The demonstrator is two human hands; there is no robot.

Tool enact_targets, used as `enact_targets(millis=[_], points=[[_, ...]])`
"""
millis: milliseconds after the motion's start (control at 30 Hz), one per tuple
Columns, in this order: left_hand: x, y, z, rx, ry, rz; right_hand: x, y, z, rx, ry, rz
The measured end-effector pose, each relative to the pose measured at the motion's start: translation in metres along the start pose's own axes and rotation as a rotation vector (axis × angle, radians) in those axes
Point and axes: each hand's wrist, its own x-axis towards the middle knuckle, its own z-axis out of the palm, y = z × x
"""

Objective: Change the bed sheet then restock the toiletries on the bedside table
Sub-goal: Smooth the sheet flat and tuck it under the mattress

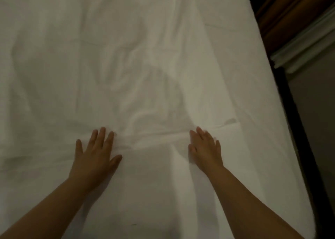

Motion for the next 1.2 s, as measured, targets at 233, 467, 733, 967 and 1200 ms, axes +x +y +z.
enact_targets(millis=[233, 467, 733, 967, 1200], points=[[0.051, 0.135, -0.013, 0.067, 0.003, 0.119, 0.035, 0.115, -0.022, 0.361, 0.219, 0.473], [0.054, 0.18, -0.007, -0.068, 0.317, 0.128, 0.055, 0.16, -0.037, 0.691, 0.237, 0.333], [0.036, 0.21, 0.023, -0.01, 0.475, 0.026, 0.036, 0.175, -0.024, 0.542, 0.147, 0.228], [-0.044, 0.259, 0.086, 0.042, -0.055, 0.147, -0.071, 0.199, 0.027, 0.647, 0.125, 0.392], [-0.138, 0.263, 0.131, 0.068, -0.116, 0.342, -0.191, 0.232, 0.086, 0.881, -0.036, 0.517]])
